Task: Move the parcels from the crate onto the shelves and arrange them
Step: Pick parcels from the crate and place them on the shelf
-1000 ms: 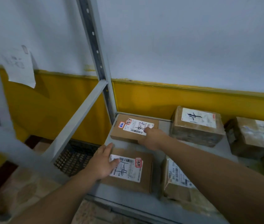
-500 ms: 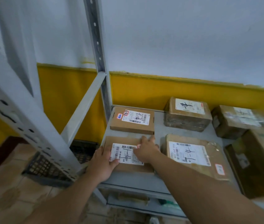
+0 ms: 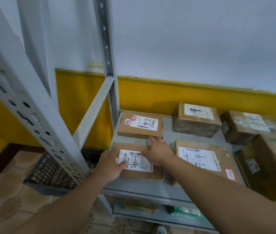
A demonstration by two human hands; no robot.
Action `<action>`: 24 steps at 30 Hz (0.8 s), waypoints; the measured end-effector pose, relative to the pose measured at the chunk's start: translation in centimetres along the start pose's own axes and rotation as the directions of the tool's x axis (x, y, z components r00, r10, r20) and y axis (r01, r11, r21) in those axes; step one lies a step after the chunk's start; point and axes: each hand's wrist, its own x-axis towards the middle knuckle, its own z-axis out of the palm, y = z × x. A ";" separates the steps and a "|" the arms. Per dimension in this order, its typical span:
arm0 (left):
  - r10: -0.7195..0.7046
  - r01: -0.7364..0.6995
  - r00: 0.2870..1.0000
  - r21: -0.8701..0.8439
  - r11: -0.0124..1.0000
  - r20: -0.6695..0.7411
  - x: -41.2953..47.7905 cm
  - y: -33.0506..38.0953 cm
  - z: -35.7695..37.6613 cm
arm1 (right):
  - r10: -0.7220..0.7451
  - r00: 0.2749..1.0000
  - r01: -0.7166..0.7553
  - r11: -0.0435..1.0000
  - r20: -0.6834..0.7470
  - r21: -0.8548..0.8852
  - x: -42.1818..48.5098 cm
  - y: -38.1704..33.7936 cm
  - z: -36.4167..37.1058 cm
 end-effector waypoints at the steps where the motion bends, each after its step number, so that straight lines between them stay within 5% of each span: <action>1: 0.030 -0.030 0.999 0.017 0.999 -0.013 0.0 0.2 -0.3 | -0.031 0.999 0.031 0.999 -0.042 0.019 -0.6 0.0 -0.9; 5: 0.157 -0.155 0.987 0.075 0.985 -0.020 -0.2 2.7 -0.7 | -0.052 0.980 0.054 0.999 -0.192 0.007 -3.3 1.6 -4.2; 16: 0.327 -0.338 0.919 0.011 0.941 0.221 -3.6 13.4 3.3 | 0.246 0.937 -0.256 0.967 -0.250 -0.010 -7.8 14.3 -6.8; 24: 0.253 -0.229 0.937 -0.127 0.965 0.240 -5.6 18.6 7.8 | 0.250 0.957 -0.240 0.968 -0.149 0.079 -8.3 20.4 -6.8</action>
